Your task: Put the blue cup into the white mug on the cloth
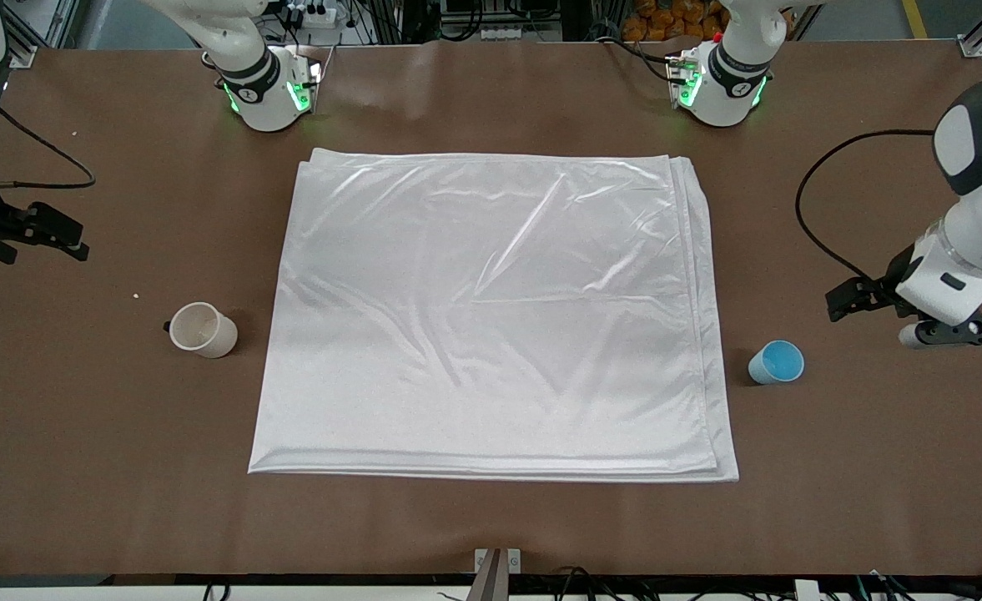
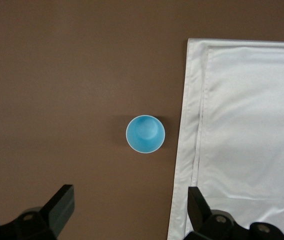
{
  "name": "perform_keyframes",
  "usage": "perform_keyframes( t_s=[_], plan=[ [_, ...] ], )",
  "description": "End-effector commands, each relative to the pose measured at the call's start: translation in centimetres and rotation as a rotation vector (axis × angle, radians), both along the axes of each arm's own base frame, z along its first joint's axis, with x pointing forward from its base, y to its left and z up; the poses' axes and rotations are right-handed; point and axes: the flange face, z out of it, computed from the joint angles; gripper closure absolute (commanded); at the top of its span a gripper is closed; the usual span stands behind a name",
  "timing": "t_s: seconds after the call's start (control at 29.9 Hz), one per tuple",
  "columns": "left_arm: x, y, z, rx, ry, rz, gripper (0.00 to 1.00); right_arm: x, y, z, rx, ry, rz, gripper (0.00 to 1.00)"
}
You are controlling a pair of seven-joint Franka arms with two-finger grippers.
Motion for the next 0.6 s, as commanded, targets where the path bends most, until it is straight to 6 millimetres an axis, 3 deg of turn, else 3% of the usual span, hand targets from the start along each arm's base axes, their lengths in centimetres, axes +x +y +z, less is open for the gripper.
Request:
perform_keyframes(
  t_s=[0.0,0.27,0.57],
  plan=[
    [0.2,1.6,-3.4,0.017,0.004,0.007,0.0,-0.5,-1.1,-2.4,-0.004,-0.002,0.093,0.0],
    [0.6,2.6,-8.2,0.006,-0.012,-0.022,0.0,-0.8,-3.5,-5.7,-0.015,-0.013,0.241,0.0],
    [1.0,3.5,-12.0,-0.004,0.006,-0.008,0.0,-1.7,-5.1,-10.2,-0.017,0.008,0.403,0.0]
  ],
)
